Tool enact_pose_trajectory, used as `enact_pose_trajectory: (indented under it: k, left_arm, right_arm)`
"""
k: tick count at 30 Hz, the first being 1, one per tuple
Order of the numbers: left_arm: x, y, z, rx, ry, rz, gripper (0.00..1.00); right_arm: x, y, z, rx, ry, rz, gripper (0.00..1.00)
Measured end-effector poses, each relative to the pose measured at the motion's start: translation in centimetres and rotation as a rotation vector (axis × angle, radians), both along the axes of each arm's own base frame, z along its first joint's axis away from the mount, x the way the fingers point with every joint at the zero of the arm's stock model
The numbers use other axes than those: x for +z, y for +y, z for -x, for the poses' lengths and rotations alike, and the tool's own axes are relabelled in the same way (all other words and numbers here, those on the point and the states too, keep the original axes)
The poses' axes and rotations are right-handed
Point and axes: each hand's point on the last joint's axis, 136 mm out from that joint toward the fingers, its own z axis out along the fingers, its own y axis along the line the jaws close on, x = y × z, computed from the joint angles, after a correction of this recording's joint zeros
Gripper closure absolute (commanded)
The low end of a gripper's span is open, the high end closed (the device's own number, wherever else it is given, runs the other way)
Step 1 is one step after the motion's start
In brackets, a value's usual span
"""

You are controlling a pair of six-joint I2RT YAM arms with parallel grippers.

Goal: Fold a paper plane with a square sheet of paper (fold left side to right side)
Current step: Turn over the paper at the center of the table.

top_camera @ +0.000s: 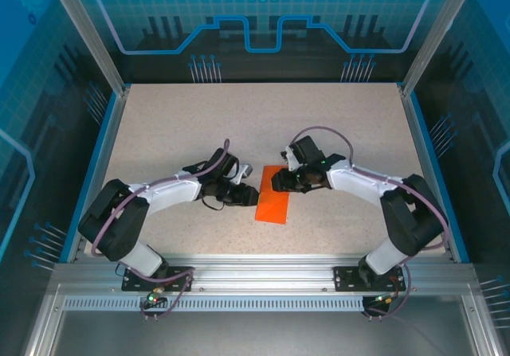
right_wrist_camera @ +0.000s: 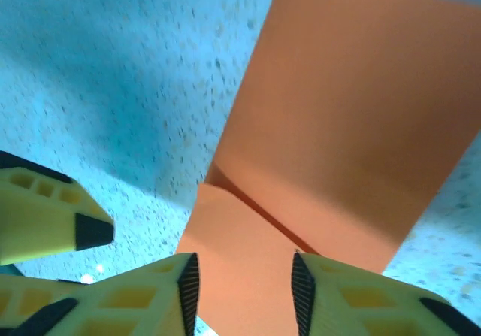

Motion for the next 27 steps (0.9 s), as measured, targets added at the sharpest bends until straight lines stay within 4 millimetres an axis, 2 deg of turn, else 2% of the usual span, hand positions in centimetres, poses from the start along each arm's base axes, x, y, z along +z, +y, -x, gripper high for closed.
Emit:
enact_pose_trajectory:
  k: [4, 10, 20, 27]
  left_arm:
    - [-0.2, -1.4, -2.0, 0.004, -0.015, 0.019, 0.45]
    - [-2.5, -2.0, -3.0, 0.003, 0.024, -0.005, 0.46]
    - [-3.0, -3.0, -4.1, -0.025, 0.015, 0.009, 0.7]
    - [-3.3, -3.0, -4.1, -0.031, 0.011, 0.001, 0.89]
  right_arm:
    - [1.2, -1.4, 0.0, -0.029, -0.062, 0.004, 0.46]
    - [0.9, -2.7, 1.7, -0.04, -0.065, 0.009, 0.43]
    - [0.3, -3.8, 3.4, -0.052, -0.055, 0.007, 0.43]
    - [0.5, -4.1, 3.6, -0.062, -0.049, -0.009, 0.39]
